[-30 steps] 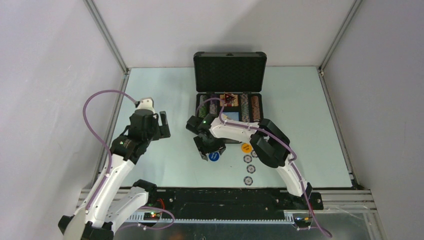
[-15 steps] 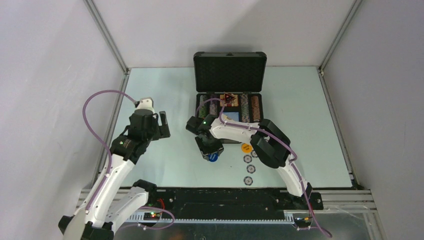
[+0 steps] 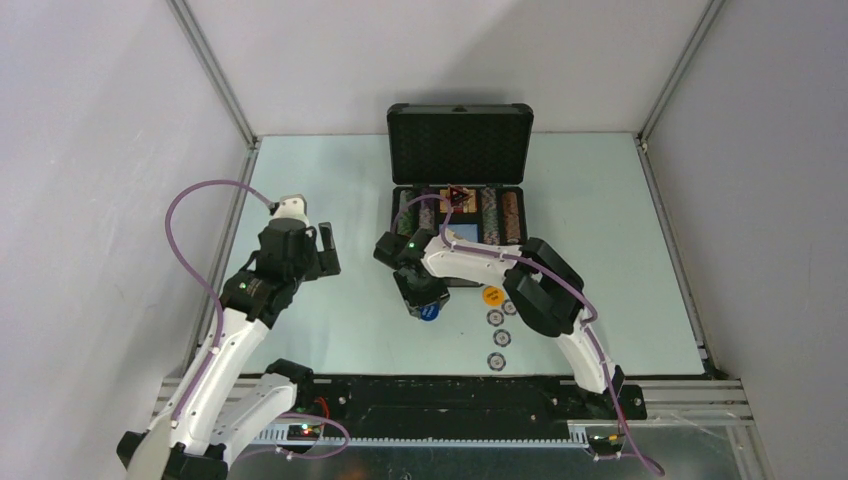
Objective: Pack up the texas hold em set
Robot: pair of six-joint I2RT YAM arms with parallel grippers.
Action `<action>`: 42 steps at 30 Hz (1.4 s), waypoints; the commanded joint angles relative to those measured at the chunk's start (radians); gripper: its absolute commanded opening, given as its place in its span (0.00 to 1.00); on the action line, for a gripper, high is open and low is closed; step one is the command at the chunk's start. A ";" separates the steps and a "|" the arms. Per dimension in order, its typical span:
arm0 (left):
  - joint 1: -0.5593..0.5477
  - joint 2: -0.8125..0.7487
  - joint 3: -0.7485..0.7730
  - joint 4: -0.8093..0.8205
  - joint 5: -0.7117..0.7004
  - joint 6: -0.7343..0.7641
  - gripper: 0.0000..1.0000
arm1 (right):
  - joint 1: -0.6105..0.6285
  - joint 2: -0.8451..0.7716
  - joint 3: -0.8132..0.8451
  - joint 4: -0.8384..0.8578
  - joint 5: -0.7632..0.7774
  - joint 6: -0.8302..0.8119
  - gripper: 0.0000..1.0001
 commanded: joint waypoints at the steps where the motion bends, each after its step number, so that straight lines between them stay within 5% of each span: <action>1: 0.009 -0.006 -0.003 0.028 0.001 0.009 0.90 | -0.016 -0.057 0.006 -0.020 0.068 -0.022 0.51; 12: 0.008 -0.005 -0.002 0.028 0.004 0.009 0.90 | -0.028 -0.113 0.000 -0.019 0.058 -0.019 0.54; 22: 0.008 -0.006 -0.004 0.029 0.004 0.009 0.90 | -0.025 -0.054 -0.011 0.017 -0.002 -0.016 0.75; 31: 0.008 -0.006 -0.003 0.030 0.005 0.009 0.90 | -0.009 0.054 0.006 0.012 0.002 -0.018 0.73; 42: 0.009 -0.004 -0.003 0.029 0.006 0.010 0.90 | 0.001 0.085 -0.003 0.004 0.093 -0.001 0.55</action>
